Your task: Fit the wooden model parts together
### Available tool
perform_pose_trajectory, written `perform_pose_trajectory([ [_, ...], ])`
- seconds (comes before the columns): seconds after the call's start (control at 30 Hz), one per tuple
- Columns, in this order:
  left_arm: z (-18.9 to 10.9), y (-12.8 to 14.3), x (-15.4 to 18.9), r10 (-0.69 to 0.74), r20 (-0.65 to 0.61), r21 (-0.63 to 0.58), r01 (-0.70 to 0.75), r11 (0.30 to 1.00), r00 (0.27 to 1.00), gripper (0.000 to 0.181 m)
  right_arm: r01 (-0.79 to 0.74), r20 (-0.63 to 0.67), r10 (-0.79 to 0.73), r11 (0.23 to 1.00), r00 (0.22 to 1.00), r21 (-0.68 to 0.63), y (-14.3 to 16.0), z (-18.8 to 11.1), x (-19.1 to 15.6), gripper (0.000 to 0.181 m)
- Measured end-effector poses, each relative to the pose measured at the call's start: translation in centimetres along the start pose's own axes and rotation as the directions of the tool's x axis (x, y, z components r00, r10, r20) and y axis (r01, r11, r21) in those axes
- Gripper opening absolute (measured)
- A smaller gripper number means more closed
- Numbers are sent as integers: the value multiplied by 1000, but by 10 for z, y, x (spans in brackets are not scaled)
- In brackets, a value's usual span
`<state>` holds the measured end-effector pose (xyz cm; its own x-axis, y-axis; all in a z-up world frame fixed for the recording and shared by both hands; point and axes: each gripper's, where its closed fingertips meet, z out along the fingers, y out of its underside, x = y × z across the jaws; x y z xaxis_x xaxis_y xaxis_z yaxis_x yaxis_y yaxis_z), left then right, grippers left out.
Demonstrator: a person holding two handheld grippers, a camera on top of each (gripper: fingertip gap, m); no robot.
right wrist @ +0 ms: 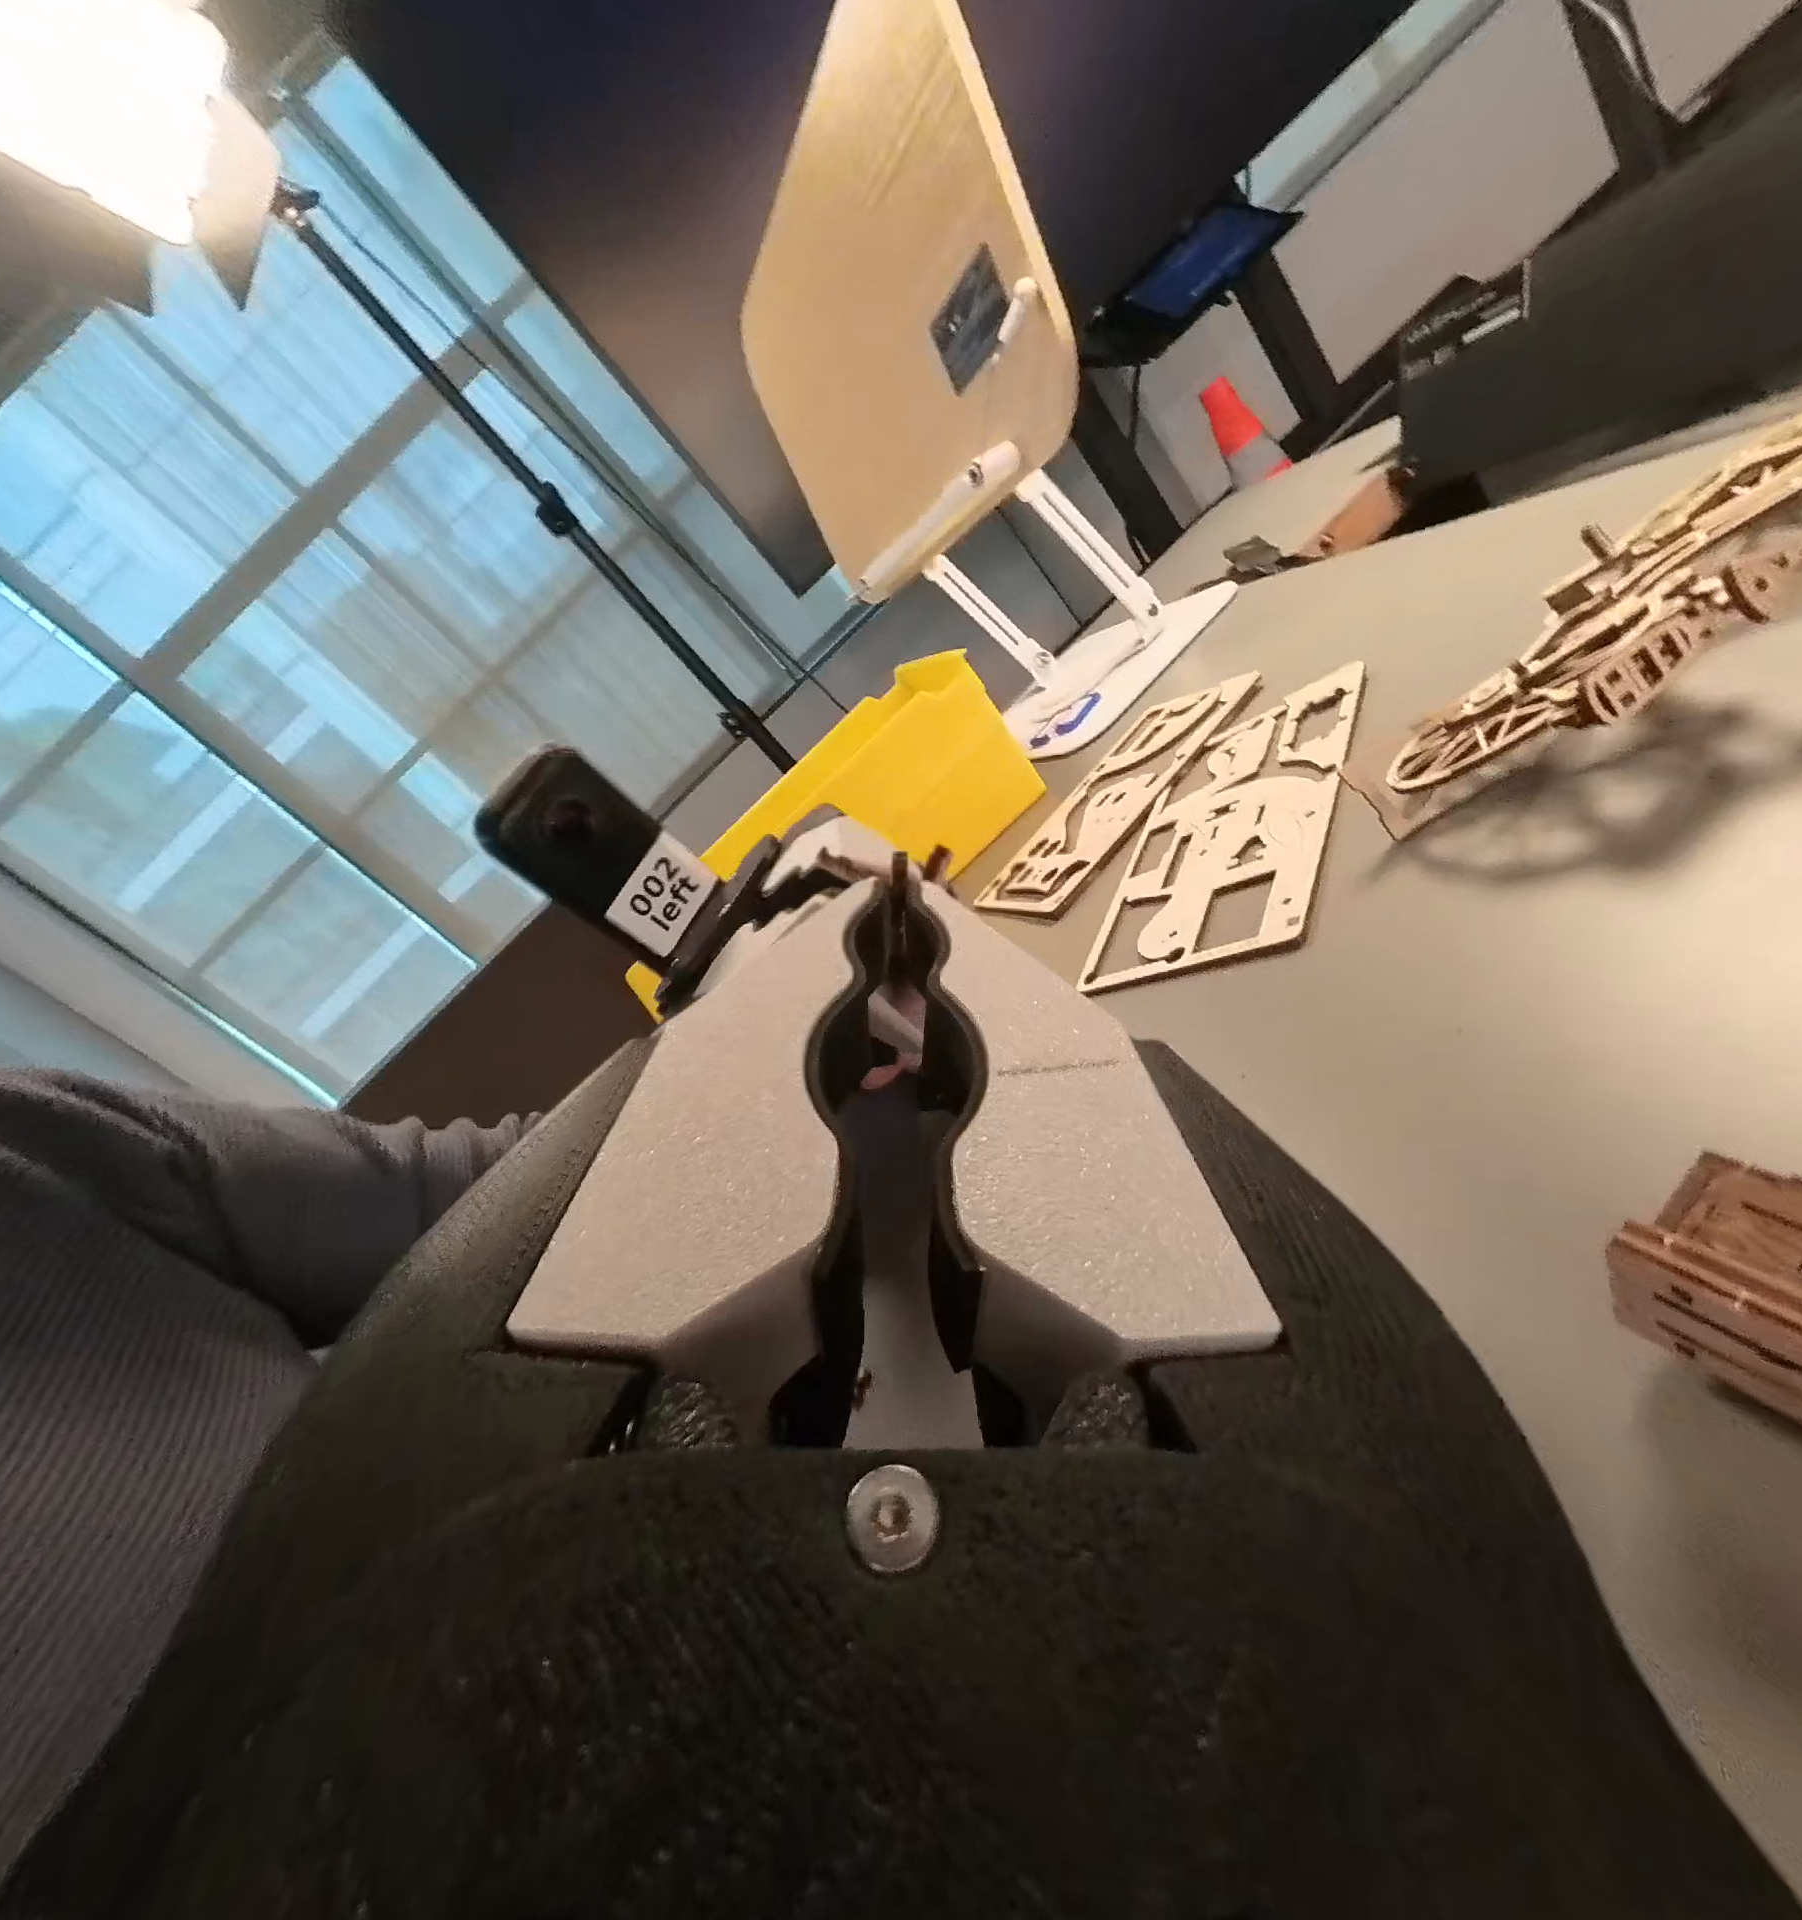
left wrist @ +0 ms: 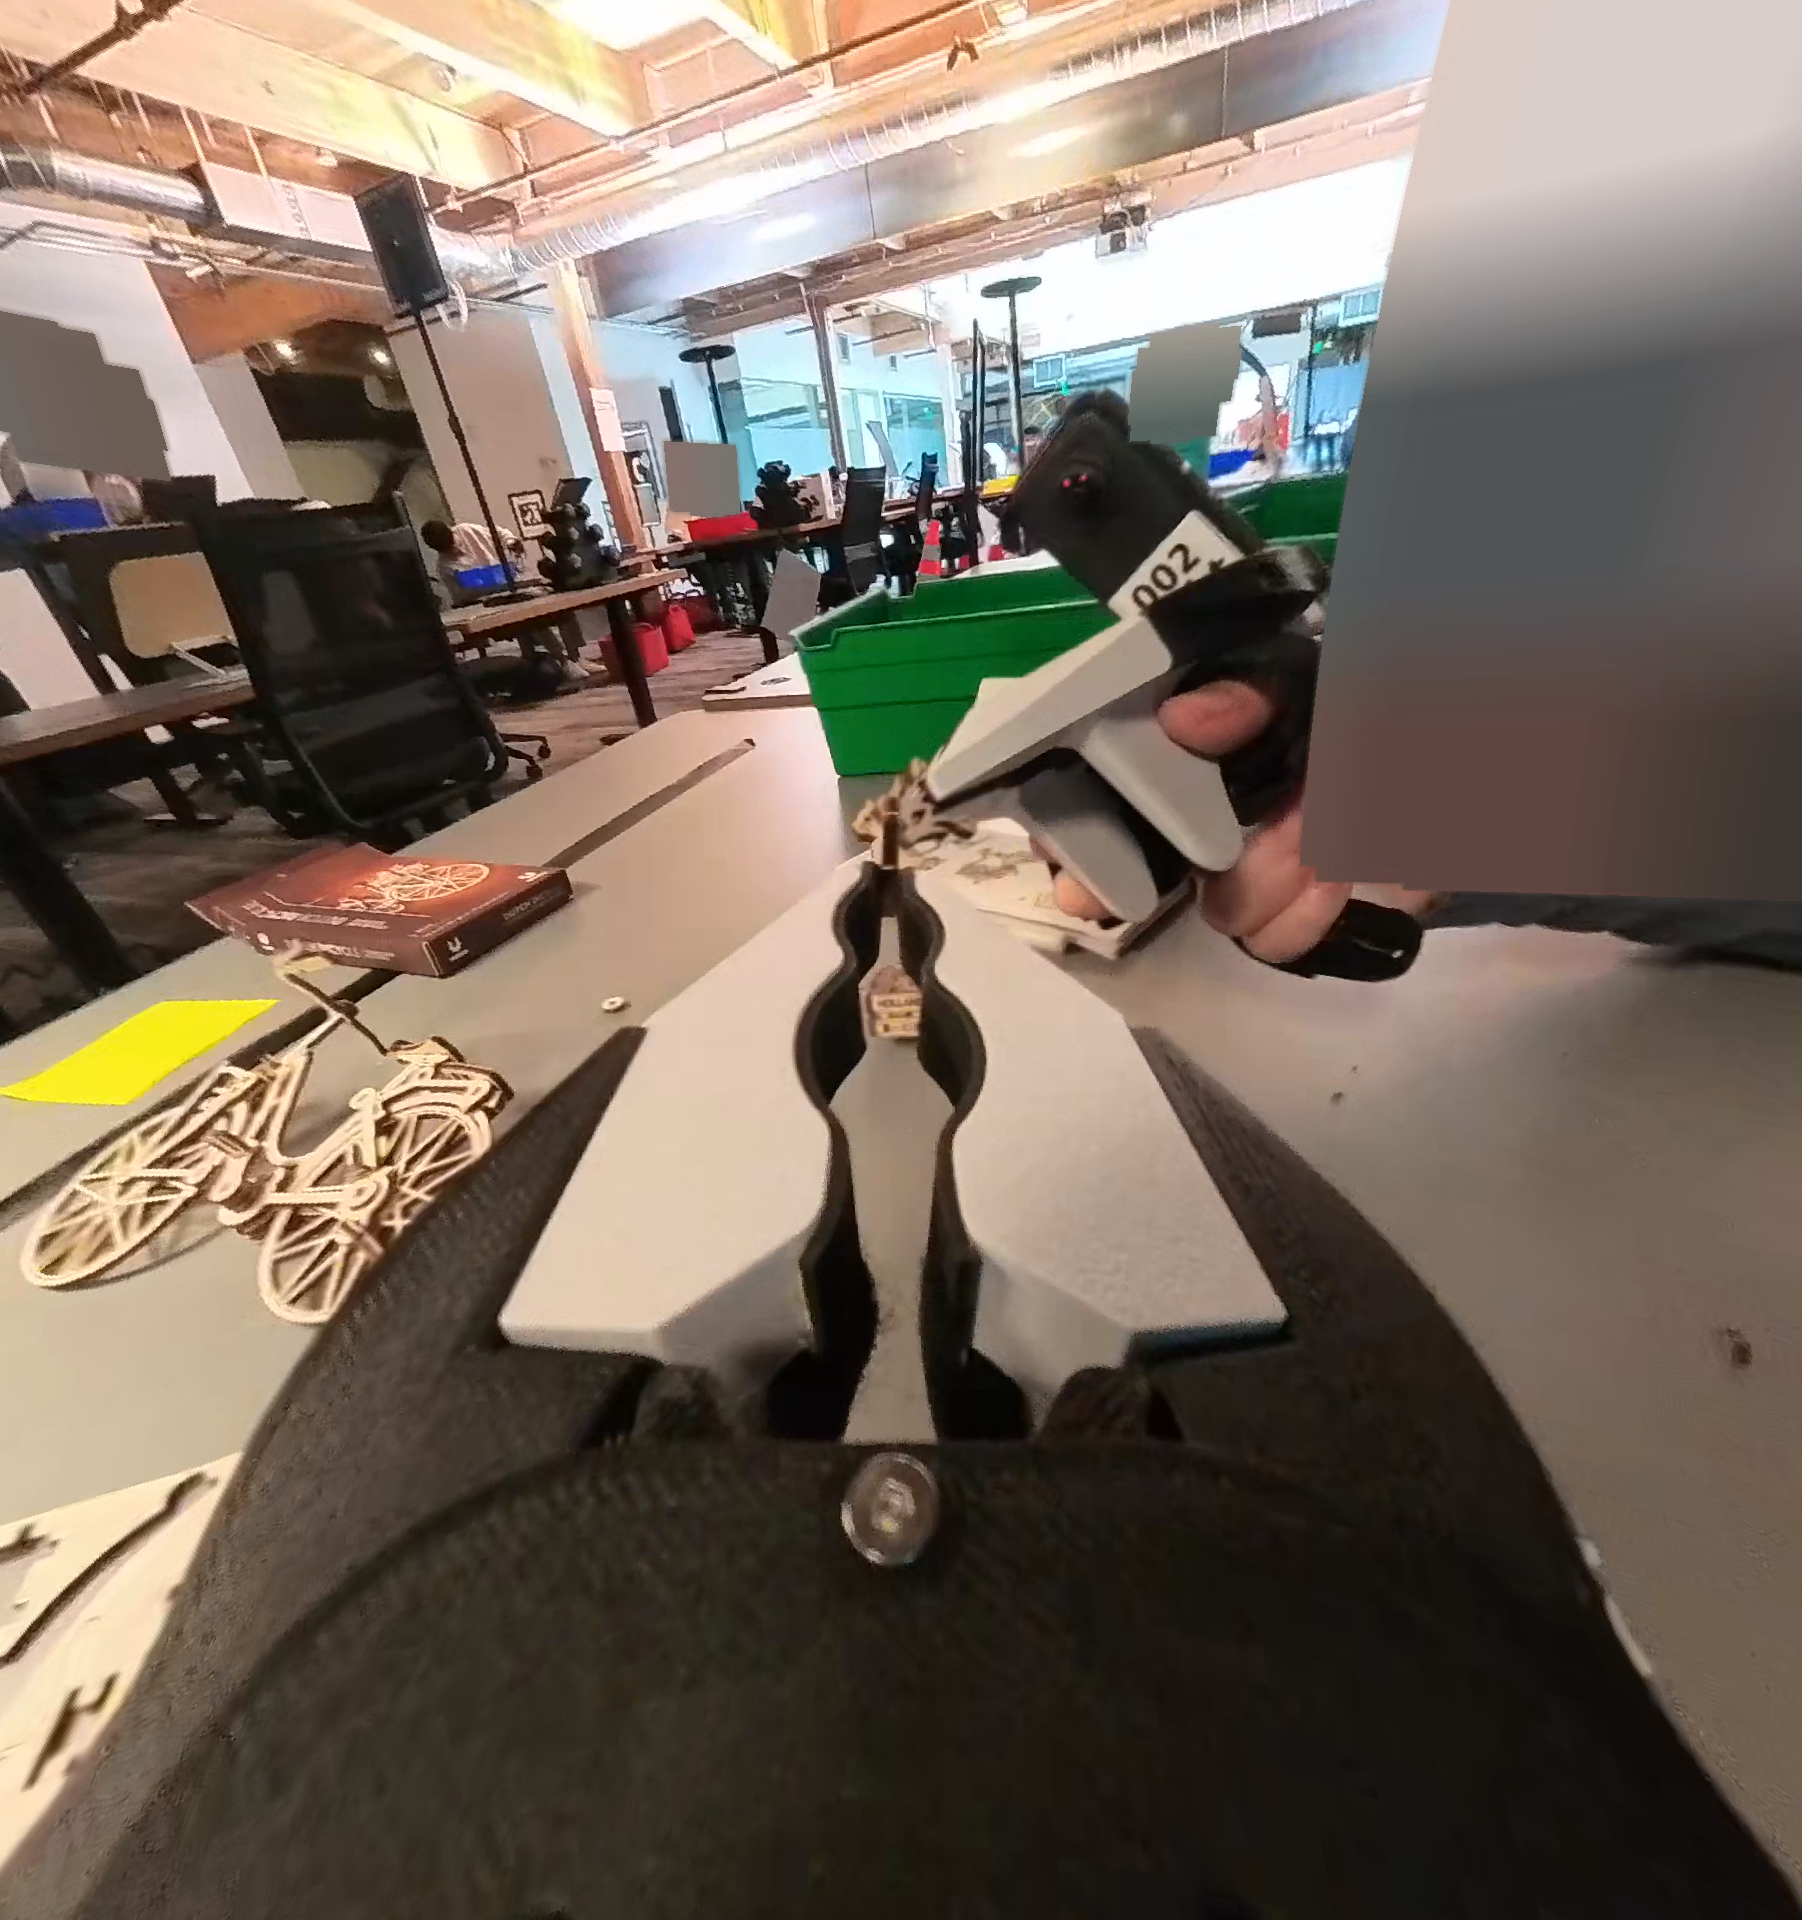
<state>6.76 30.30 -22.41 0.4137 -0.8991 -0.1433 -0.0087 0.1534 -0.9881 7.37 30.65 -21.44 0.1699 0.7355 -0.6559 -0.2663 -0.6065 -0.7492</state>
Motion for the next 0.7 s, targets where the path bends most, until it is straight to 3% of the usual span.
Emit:
perform_pose_trajectory([
  [0.2,-1,6,-2,128,23,-41,-127,991,991,1,-26,-32,25,999,999,-34,9,4,4,0],
  [0.3,-3,21,4,176,-44,-162,-181,970,983,1,-5,-35,3,999,999,-52,7,0,4,0],
  [0.4,-9,65,16,198,-201,-419,-267,868,959,1,29,-79,-36,995,996,-95,5,-9,13,0],
  [0.5,-16,96,27,198,-302,-549,-340,764,932,1,32,-107,-42,995,993,-97,0,-15,20,0],
  [0.7,-14,104,37,160,-312,-570,-319,757,936,6,-10,-104,0,995,995,-97,2,-17,25,0],
])
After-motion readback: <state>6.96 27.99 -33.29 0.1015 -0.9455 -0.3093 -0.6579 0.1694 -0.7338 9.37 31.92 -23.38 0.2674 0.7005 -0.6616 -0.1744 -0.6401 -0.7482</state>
